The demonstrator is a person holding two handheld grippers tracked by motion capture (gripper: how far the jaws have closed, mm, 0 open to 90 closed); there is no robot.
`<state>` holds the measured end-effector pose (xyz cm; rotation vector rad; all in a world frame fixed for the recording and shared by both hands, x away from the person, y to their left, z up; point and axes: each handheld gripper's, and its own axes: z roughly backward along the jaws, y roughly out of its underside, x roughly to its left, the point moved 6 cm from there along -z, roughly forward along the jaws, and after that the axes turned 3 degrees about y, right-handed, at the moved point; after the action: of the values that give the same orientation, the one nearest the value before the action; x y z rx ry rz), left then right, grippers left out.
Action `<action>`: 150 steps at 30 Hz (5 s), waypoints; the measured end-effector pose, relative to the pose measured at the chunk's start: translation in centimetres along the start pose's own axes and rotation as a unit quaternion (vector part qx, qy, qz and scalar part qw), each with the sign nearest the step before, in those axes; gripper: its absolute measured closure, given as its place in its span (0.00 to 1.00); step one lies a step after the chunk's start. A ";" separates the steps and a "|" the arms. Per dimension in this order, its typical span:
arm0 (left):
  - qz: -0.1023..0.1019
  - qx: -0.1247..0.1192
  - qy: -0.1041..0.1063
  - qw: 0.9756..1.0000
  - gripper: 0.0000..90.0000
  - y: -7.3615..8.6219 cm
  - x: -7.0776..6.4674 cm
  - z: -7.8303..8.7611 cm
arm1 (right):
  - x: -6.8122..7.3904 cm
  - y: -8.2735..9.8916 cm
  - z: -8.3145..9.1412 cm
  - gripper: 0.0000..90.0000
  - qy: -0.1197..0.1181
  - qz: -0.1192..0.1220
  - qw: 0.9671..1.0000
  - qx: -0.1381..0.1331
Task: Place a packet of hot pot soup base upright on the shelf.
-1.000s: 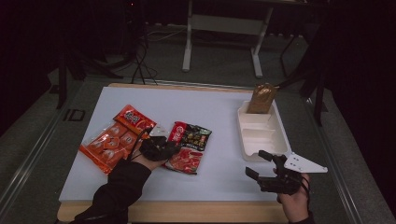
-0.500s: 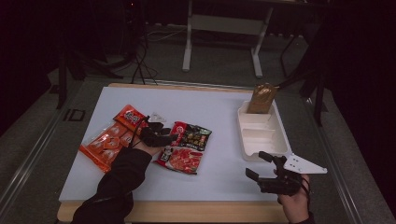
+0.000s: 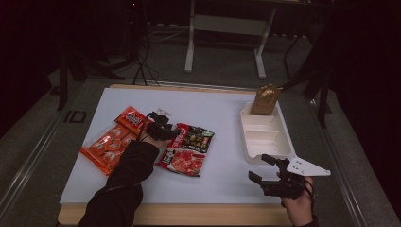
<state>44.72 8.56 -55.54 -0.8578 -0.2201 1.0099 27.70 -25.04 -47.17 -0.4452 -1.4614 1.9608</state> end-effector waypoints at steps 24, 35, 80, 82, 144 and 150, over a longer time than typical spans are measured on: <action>0.019 0.047 0.002 0.999 0.68 0.2 -0.1 -3.6 | -0.2 0.3 -0.1 0.18 -0.005 -0.002 1.000 0.008; 0.009 0.087 -0.021 0.996 0.96 -0.2 -0.8 -3.8 | -0.1 0.2 -0.3 0.18 -0.006 -0.001 1.000 0.008; -0.035 -0.075 0.088 0.993 0.98 -2.5 -7.7 6.8 | 0.1 -1.0 0.2 0.19 0.018 0.039 0.999 -0.012; -0.040 -0.080 0.092 0.992 0.98 -2.5 -8.1 7.3 | 0.2 -1.0 0.2 0.18 0.016 0.039 0.999 -0.012; -0.036 -0.271 0.262 0.926 0.92 -2.8 -13.7 11.5 | 2.0 -8.4 -4.0 0.86 -0.056 -0.043 0.998 -0.004; -0.051 -0.253 0.257 0.931 0.72 -2.6 -13.6 11.5 | 2.2 -9.0 -4.2 0.86 -0.052 -0.023 0.998 0.001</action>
<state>32.92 2.92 -43.13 -1.5348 -0.0725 0.6025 31.33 -18.99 -39.85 -0.3100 -1.5208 1.9736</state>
